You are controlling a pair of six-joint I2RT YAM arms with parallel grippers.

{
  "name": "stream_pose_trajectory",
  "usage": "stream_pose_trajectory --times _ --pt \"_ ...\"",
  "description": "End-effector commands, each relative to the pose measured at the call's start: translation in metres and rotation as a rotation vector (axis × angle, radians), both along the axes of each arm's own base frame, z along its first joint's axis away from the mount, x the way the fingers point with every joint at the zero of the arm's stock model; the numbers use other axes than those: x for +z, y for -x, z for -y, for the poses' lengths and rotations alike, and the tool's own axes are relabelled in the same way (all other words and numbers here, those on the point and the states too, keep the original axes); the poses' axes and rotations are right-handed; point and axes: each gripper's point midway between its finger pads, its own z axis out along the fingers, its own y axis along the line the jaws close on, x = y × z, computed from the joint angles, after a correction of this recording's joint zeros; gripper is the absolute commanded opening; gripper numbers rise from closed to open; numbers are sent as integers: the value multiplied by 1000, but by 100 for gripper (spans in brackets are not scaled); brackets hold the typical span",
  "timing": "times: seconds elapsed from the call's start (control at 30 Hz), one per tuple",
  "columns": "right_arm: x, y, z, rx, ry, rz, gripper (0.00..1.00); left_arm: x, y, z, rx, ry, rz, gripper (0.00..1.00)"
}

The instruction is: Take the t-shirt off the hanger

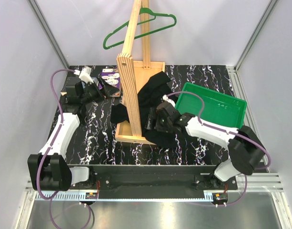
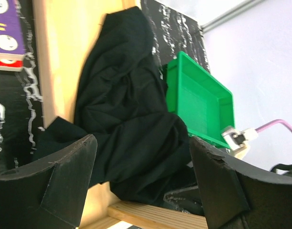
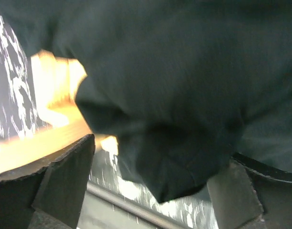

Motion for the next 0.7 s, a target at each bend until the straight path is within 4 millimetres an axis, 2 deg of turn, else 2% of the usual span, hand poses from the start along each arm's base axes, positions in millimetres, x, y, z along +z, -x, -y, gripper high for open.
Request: stream_pose_trajectory --times 0.0,0.03,0.07,0.13,0.17,0.2,0.23,0.3,0.33,0.37,0.4,0.43,0.47,0.53,0.57,0.63,0.67 --pt "37 -55 -16 -81 10 215 94 1 -9 -7 13 -18 53 81" --pt "44 -64 -16 -98 20 242 93 2 -8 -7 9 -13 56 81" --pt "43 -73 -11 -137 55 268 91 0 -7 -7 8 -11 51 81" --pt "52 -86 -10 -163 78 315 83 0 -5 -8 9 -13 55 81" --pt "48 -94 -7 -184 116 334 77 1 -5 -9 12 -15 59 81" --pt "48 -100 -7 -172 148 361 62 1 -5 -9 14 -17 63 81" --pt "53 -106 -11 -161 157 386 56 1 -5 -10 16 -16 63 81" --pt "44 -115 -13 -132 217 405 45 0 -4 -10 14 -16 60 81" --pt "50 -120 -18 -125 208 421 34 -2 -4 -10 13 -14 56 81" --pt "46 -122 -24 -106 207 423 28 -1 -4 -9 12 -14 58 81" --pt "54 -127 -29 -87 198 451 21 -4 -3 -8 5 -10 51 81" --pt "57 -128 -32 -81 195 461 9 -2 -3 -8 4 -8 56 81" --pt "59 -131 -31 -75 205 475 3 -3 -5 -15 24 -9 53 81" --pt "73 -134 -32 -80 196 503 0 -3 -5 -17 27 -8 55 81" --pt "89 -135 -29 -95 179 530 0 -3 -6 -17 29 -8 55 81" --pt "110 -133 -23 -116 156 560 0 -3 -5 -18 31 -1 51 81" --pt "134 -131 -15 -142 125 594 0 -3 -5 -17 28 0 54 81"
